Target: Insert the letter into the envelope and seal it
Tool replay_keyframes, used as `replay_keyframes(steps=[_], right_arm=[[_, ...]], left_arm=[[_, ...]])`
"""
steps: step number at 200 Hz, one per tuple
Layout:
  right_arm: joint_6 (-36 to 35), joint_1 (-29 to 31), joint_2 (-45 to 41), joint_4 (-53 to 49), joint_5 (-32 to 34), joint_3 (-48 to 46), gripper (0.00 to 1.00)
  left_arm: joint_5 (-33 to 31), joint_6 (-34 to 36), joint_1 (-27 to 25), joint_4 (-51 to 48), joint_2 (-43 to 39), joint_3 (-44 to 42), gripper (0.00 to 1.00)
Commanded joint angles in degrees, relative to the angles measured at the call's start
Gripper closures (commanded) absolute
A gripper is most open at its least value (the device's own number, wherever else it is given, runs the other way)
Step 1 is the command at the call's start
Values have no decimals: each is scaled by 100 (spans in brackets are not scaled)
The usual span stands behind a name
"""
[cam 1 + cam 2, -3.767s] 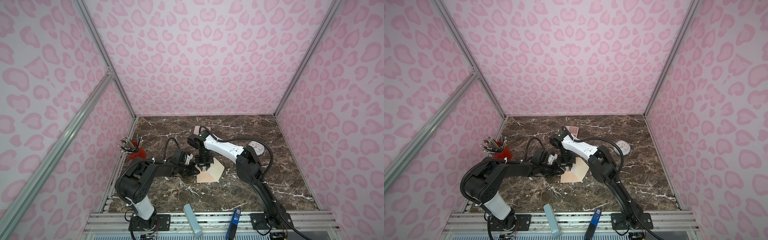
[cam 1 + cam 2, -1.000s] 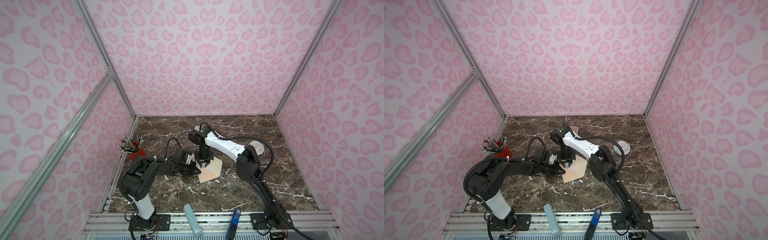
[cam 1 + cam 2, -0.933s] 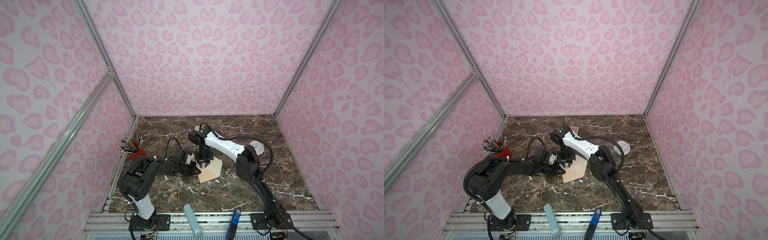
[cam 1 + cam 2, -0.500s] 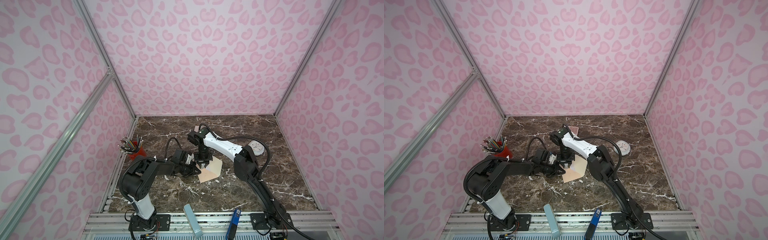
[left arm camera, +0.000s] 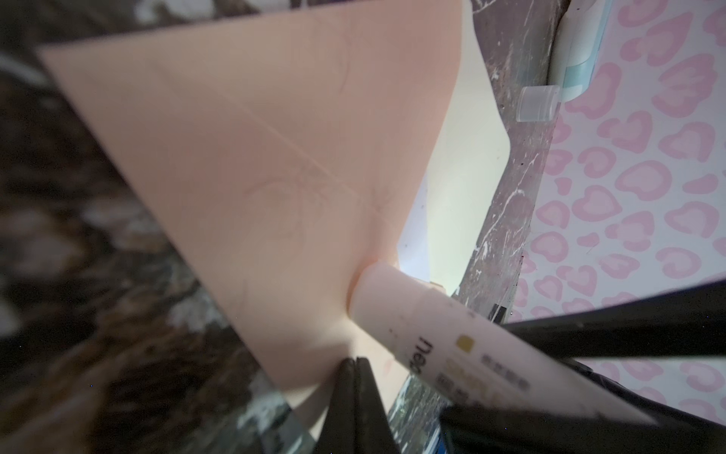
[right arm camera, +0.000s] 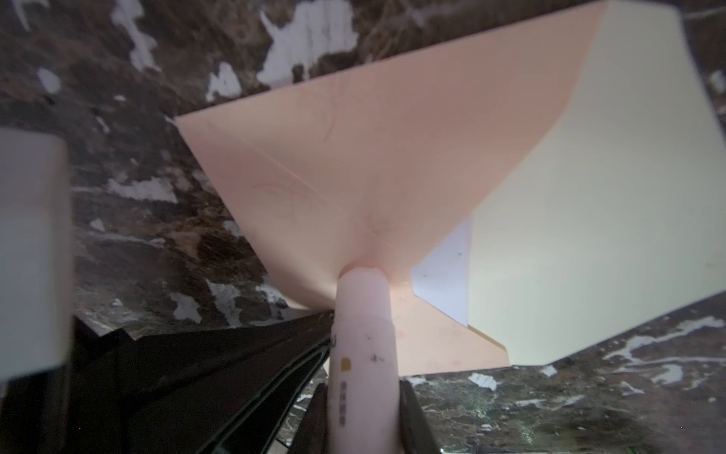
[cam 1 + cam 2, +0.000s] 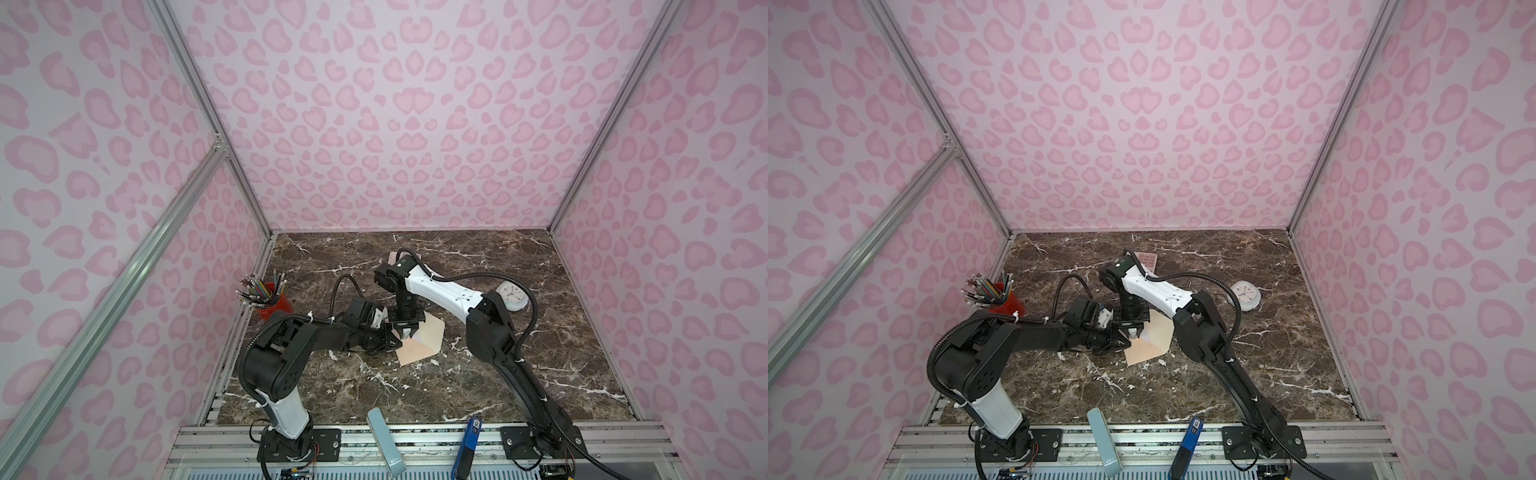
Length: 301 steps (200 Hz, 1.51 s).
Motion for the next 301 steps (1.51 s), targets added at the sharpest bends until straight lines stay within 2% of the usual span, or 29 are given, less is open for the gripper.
replay_keyframes(steps=[1,87,128,205,259,301], right_arm=[[16,-29,188,-348,535,-127,100],[15,-38,176,-349,450,128,100],[-15,-35,-175,-428,261,368,100],[79,-207,-1224,-34,192,-644,100],[98,-121,-990,169,-124,-367,100],[126,-91,-411,117,-171,137,100]], left_arm=[[-334,78,-5,-545,69,-20,96],[-316,82,-5,-543,96,-11,96],[-319,82,-5,-552,131,-3,96],[-362,118,-5,-642,157,19,96],[-380,135,-5,-679,113,31,96],[-363,135,-5,-678,100,32,96]])
